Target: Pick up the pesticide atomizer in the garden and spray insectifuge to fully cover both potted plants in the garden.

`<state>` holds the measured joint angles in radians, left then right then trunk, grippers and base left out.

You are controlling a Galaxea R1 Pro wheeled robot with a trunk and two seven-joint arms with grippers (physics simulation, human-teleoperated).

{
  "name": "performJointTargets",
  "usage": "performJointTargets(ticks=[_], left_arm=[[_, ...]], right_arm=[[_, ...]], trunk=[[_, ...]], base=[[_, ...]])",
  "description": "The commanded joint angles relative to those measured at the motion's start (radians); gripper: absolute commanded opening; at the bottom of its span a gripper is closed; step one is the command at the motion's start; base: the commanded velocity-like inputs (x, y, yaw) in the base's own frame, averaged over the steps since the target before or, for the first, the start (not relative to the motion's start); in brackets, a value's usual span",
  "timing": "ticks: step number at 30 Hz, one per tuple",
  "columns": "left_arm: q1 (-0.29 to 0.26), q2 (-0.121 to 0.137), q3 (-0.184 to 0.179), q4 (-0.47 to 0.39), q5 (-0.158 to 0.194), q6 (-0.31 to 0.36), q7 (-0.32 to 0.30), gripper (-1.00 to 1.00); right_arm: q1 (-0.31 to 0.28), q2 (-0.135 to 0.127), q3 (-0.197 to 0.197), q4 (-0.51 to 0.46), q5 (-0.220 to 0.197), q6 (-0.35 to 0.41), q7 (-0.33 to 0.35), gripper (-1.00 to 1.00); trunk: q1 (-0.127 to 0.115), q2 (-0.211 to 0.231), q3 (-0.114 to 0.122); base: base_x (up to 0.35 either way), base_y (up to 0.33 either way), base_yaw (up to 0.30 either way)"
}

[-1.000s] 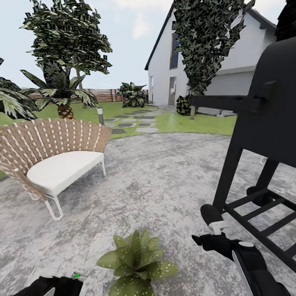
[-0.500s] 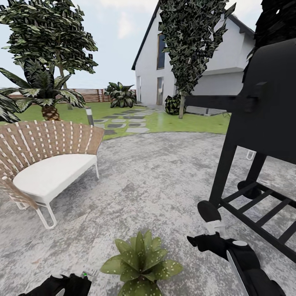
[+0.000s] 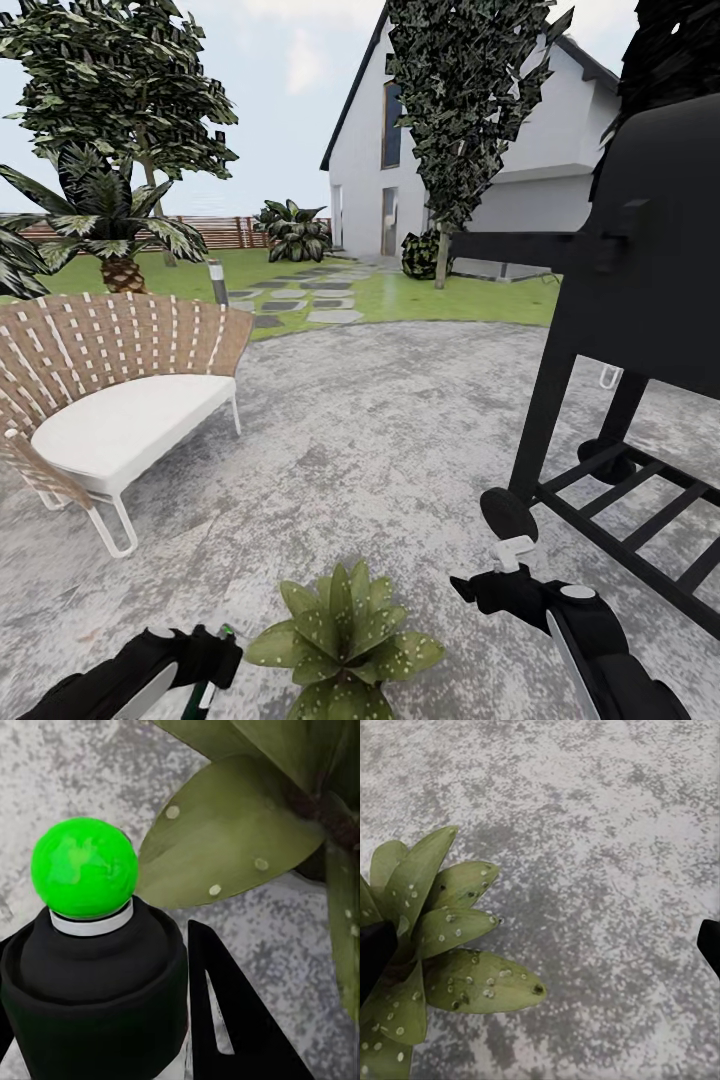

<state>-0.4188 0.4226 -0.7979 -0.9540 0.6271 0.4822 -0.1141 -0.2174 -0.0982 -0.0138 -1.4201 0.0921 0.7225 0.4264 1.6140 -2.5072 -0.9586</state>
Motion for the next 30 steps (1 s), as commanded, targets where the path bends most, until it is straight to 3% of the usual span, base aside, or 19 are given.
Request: performJointTargets(ticks=[1, 6, 13, 16, 23, 30], left_arm=[[0.0, -0.002, -0.004, -0.004, -0.002, 0.002, 0.001, -1.0], [0.0, -0.005, -0.017, -0.005, -0.001, 0.007, -0.005, -1.0], [0.0, 0.003, -0.013, 0.004, -0.027, -0.005, -0.257, -1.0], [0.0, -0.005, -0.015, 0.056, -0.028, -0.005, -0.261, -1.0], [0.0, -0.005, -0.021, -0.034, -0.032, -0.021, -0.259, -1.0], [0.0, -0.007, -0.021, -0.029, -0.03, -0.02, -0.262, -1.0]], right_arm=[[0.0, 0.0, 0.0, 0.0, 0.0, 0.0, 0.0, 1.0], [0.0, 0.0, 0.0, 0.0, 0.0, 0.0, 0.0, 1.0], [0.0, 0.0, 0.0, 0.0, 0.0, 0.0, 0.0, 1.0], [0.0, -0.001, 0.0, 0.0, 0.0, 0.0, 0.0, 1.0], [0.0, -0.002, 0.0, 0.0, 0.0, 0.0, 0.0, 1.0], [0.0, -0.002, -0.002, 0.0, 0.0, -0.003, 0.0, 1.0]], trunk=[[0.0, 0.0, 0.0], [0.0, 0.0, 0.0], [0.0, 0.0, 0.0], [0.0, 0.0, 0.0], [0.0, 0.0, 0.0], [0.0, 0.0, 0.0]], base=[[0.0, 0.0, 0.0], [0.0, 0.063, 0.0], [0.0, 0.175, -0.021], [0.0, 0.001, -0.121], [0.0, 0.0, -0.005], [0.0, 0.143, -0.132]])
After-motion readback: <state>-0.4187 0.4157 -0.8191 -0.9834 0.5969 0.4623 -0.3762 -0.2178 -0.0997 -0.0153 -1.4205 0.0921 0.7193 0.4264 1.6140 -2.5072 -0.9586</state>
